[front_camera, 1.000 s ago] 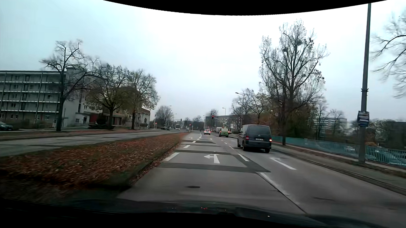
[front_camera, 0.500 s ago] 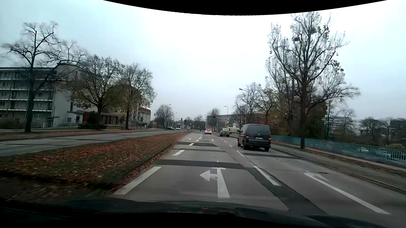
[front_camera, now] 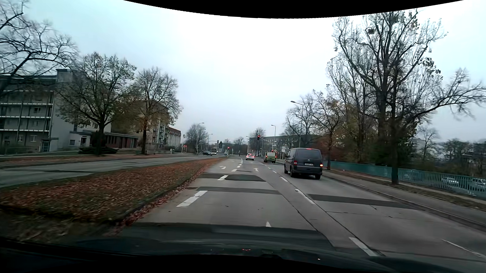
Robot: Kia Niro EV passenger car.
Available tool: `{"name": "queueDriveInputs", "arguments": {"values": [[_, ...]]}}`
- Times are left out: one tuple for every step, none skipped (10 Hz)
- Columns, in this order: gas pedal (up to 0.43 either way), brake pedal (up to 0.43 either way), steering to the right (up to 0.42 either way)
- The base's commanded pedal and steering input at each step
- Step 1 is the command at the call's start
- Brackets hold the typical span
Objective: Follow the waypoints while adhering to traffic rules and regulations
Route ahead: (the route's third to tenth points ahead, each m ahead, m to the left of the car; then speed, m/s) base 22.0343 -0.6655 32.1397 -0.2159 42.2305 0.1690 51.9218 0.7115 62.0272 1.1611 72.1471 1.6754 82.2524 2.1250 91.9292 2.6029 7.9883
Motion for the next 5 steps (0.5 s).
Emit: {"name": "queueDriveInputs", "arguments": {"values": [[0.15,0.0,-0.005],[0.138,0.0,-0.005],[0.118,0.0,-0.006],[0.118,0.0,-0.005],[0.11,0.0,-0.005]]}}
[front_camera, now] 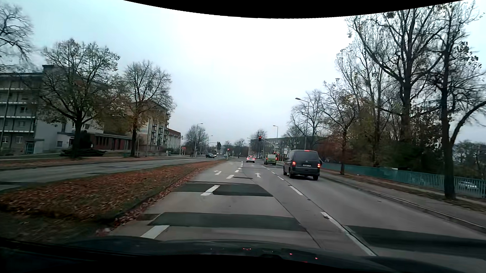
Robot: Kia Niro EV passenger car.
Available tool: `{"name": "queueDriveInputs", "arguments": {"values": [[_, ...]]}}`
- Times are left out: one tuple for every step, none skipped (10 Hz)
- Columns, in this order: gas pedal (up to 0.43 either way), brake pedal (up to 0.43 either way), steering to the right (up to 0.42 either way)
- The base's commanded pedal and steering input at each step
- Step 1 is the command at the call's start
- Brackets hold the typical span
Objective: Follow the waypoints while adhering to traffic rules and regulations
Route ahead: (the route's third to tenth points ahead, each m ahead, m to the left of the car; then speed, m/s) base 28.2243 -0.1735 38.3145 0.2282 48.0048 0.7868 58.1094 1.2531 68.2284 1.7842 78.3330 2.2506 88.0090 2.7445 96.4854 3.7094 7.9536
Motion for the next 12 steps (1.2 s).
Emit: {"name": "queueDriveInputs", "arguments": {"values": [[0.098,0.0,-0.004],[0.098,0.0,-0.004],[0.098,0.0,-0.004],[0.087,0.0,-0.003],[0.079,0.0,-0.004],[0.079,0.0,-0.003],[0.079,0.0,-0.004],[0.067,0.0,-0.003],[0.067,0.0,-0.004],[0.059,0.0,0.0],[0.059,0.0,0.005],[0.059,0.0,0.006]]}}
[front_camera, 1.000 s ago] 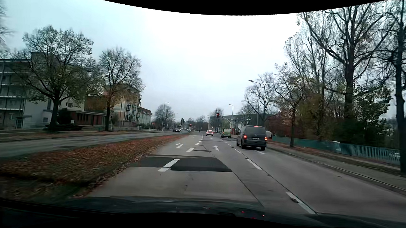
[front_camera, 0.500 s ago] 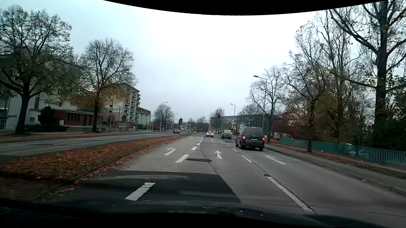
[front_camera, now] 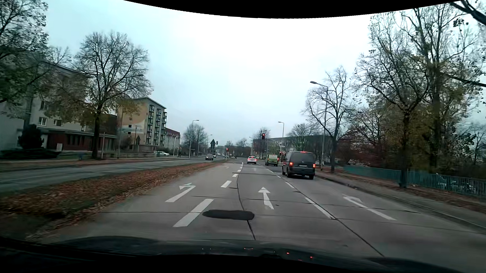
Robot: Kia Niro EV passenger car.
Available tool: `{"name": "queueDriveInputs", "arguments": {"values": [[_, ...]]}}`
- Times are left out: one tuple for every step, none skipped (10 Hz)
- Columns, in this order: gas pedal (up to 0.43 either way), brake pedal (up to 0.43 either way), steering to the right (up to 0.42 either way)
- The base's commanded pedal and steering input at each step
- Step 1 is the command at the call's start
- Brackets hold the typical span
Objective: Follow the waypoints while adhering to traffic rules and regulations
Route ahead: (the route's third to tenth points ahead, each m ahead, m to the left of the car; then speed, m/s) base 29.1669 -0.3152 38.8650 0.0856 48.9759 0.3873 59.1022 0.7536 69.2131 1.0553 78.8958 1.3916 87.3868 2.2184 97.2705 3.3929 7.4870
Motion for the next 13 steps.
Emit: {"name": "queueDriveInputs", "arguments": {"values": [[0.059,0.0,0.006],[0.047,0.0,0.006],[0.047,0.0,0.007],[0.047,0.0,0.007],[0.047,0.0,0.007],[0.047,0.0,0.005],[0.047,0.0,0.005],[0.047,0.0,0.004],[0.047,0.0,0.003],[0.047,0.0,0.0],[0.047,0.0,-0.003],[0.047,0.0,-0.003],[0.047,0.0,-0.003]]}}
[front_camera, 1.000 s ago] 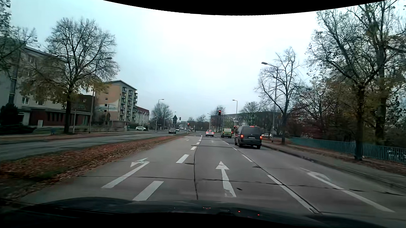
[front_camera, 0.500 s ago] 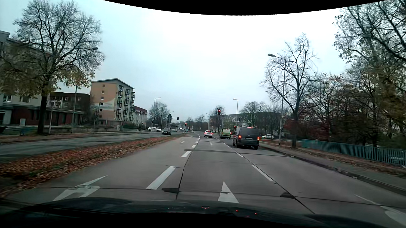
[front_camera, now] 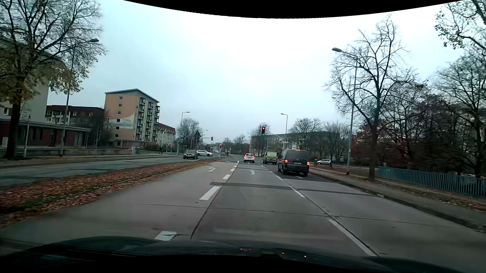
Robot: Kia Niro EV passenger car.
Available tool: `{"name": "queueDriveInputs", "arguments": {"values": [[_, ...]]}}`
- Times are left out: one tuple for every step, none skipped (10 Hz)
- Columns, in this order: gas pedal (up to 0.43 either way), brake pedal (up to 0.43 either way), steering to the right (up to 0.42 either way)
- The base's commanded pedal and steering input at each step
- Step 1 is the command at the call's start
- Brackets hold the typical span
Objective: Follow the waypoints while adhering to traffic rules and regulations
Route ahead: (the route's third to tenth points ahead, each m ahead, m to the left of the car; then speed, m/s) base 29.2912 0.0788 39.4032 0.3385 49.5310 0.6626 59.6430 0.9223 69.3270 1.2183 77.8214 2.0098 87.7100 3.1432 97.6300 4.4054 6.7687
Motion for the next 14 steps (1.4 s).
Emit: {"name": "queueDriveInputs", "arguments": {"values": [[0.039,0.0,-0.004],[0.039,0.0,-0.003],[0.039,0.0,-0.003],[0.039,0.0,-0.003],[0.039,0.0,-0.002],[0.039,0.0,-0.002],[0.039,0.0,-0.002],[0.039,0.0,-0.002],[0.039,0.0,-0.002],[0.039,0.0,-0.002],[0.039,0.0,-0.002],[0.039,0.0,-0.002],[0.039,0.0,-0.003],[0.039,0.0,-0.004]]}}
